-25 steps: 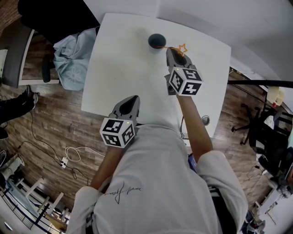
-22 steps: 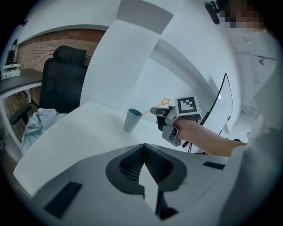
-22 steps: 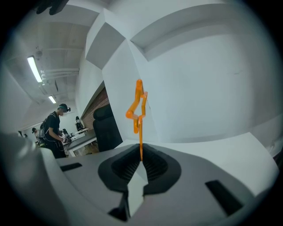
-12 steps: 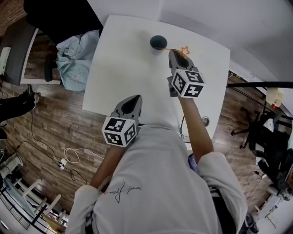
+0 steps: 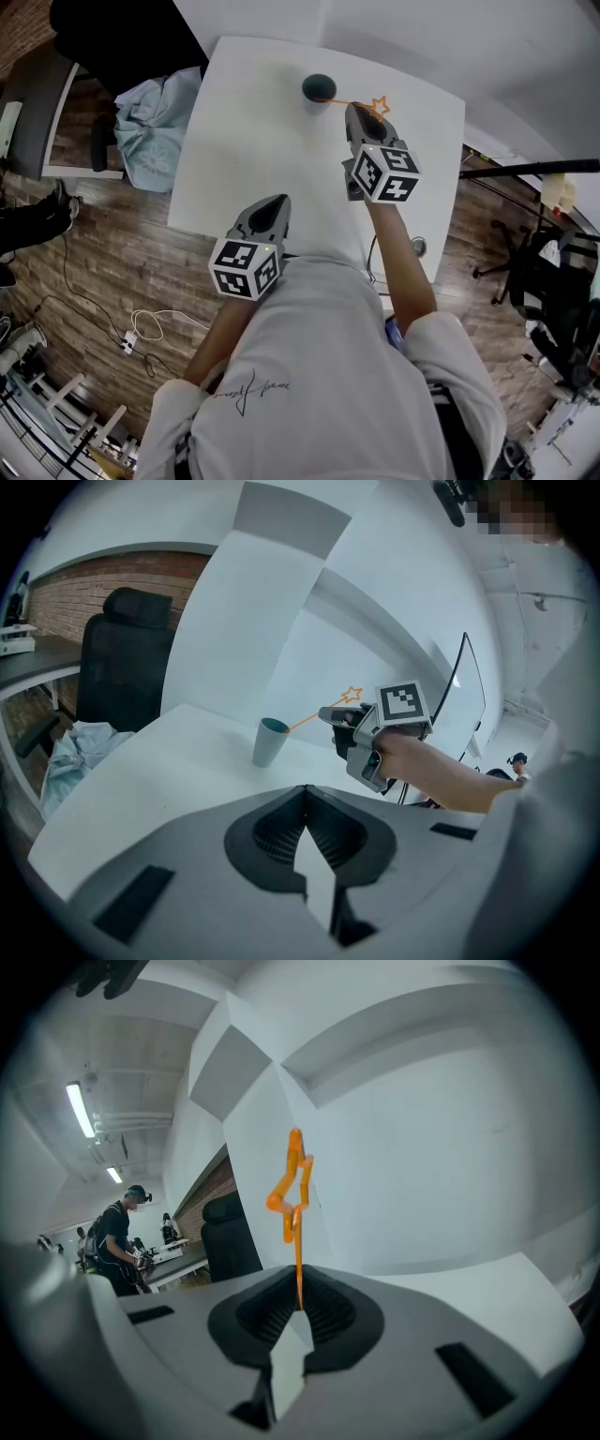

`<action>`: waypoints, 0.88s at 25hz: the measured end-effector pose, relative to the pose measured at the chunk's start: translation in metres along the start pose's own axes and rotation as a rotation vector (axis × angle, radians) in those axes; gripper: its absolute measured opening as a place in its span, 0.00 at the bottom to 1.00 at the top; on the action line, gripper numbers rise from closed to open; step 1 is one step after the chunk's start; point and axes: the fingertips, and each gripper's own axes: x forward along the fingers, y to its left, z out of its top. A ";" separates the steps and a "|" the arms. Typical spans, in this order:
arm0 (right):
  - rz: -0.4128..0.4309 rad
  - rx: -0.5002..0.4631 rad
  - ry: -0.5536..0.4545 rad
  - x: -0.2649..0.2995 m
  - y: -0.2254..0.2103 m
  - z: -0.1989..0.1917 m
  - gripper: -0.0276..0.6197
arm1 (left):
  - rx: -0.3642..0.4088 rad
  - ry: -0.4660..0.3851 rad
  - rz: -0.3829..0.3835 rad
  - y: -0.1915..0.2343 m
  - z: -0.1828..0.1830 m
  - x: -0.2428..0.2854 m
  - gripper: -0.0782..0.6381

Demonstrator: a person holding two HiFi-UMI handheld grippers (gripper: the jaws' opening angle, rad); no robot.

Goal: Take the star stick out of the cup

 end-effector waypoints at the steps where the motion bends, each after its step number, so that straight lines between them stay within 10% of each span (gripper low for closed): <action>1: 0.000 -0.001 -0.002 -0.001 0.000 0.001 0.08 | 0.003 -0.001 -0.001 -0.001 0.000 0.000 0.11; 22: 0.012 -0.011 -0.051 -0.033 0.009 0.018 0.08 | 0.023 -0.043 -0.001 -0.010 0.000 -0.013 0.11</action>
